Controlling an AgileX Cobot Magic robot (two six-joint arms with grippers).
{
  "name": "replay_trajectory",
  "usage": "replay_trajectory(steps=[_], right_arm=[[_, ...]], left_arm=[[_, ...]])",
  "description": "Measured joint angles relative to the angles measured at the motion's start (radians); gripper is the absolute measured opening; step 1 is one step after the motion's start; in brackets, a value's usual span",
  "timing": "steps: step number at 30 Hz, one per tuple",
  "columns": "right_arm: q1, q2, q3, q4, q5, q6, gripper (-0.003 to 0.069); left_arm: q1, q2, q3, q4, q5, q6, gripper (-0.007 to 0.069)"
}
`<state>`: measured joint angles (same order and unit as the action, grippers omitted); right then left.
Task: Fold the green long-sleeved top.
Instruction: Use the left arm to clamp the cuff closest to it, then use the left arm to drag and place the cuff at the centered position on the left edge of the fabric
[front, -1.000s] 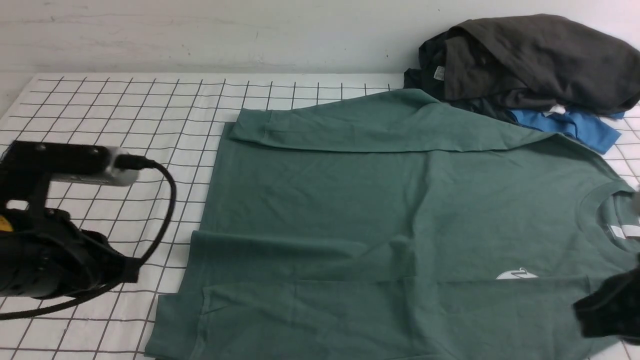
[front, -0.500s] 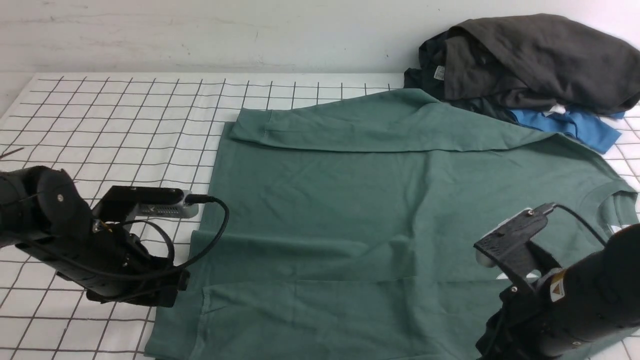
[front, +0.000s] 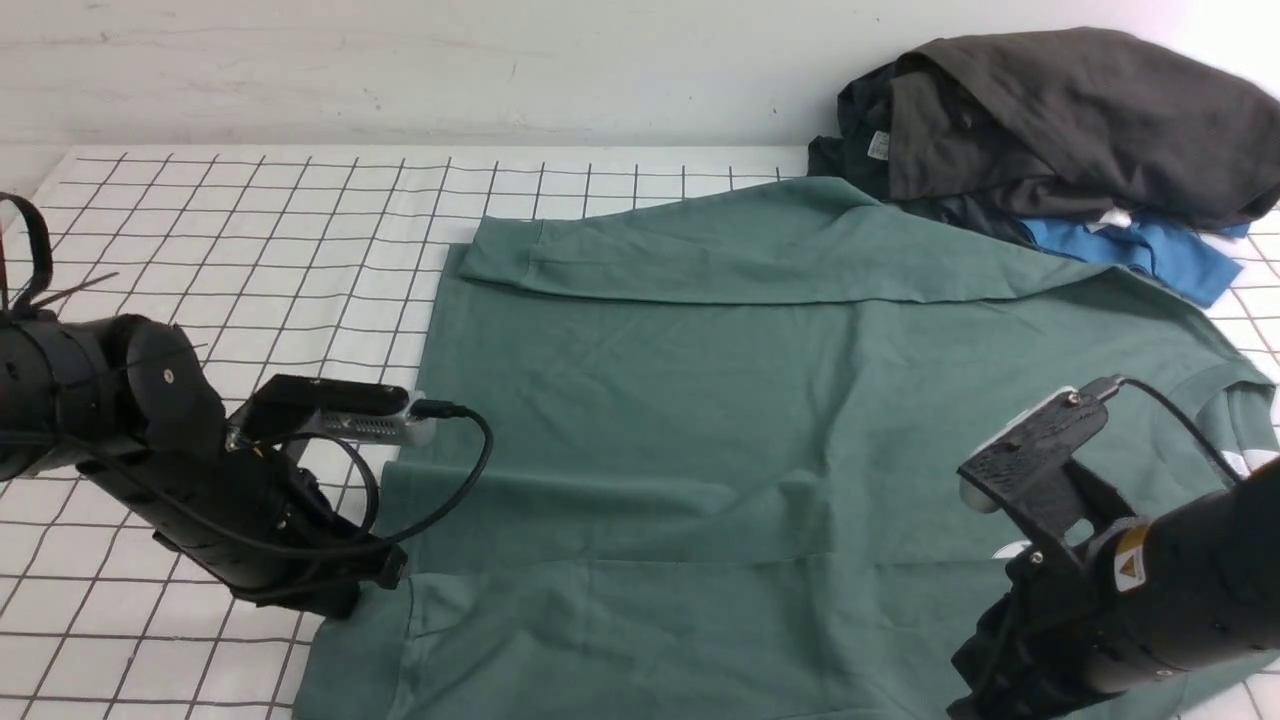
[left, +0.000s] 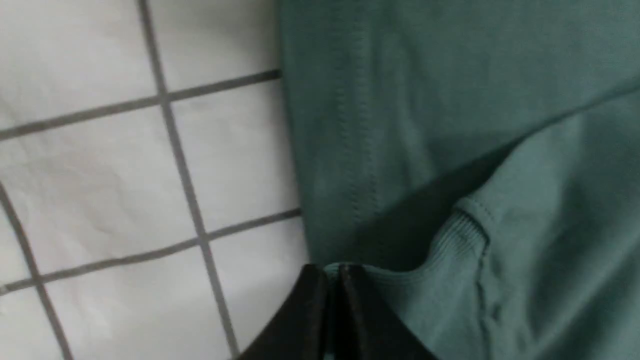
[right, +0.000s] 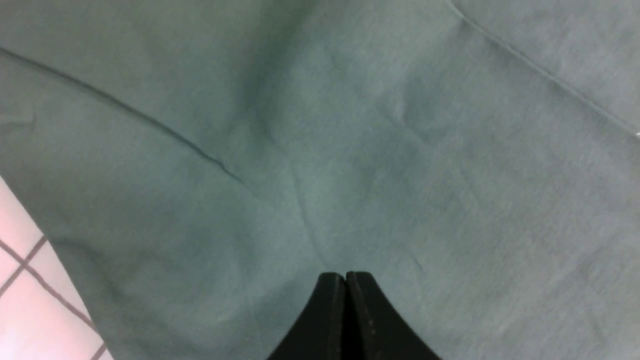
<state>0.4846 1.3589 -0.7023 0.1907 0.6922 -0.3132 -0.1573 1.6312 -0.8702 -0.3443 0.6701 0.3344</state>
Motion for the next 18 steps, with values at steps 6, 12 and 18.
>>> replay_trajectory(steps=[6, 12, 18], right_arm=[[0.000, -0.014, 0.000, -0.008, -0.017, 0.000, -0.0010], [0.000, -0.014, 0.000, -0.015, -0.044, 0.000, -0.0010], [0.000, -0.014, 0.000, -0.039, -0.046, 0.015, -0.0010]], left_arm=[[-0.040, -0.177, -0.101, 0.000, -0.018, 0.052, 0.0001], [-0.040, -0.153, -0.225, 0.020, -0.102, 0.068, 0.0000], [-0.040, 0.103, -0.349, 0.067, -0.275, 0.045, 0.0000]])
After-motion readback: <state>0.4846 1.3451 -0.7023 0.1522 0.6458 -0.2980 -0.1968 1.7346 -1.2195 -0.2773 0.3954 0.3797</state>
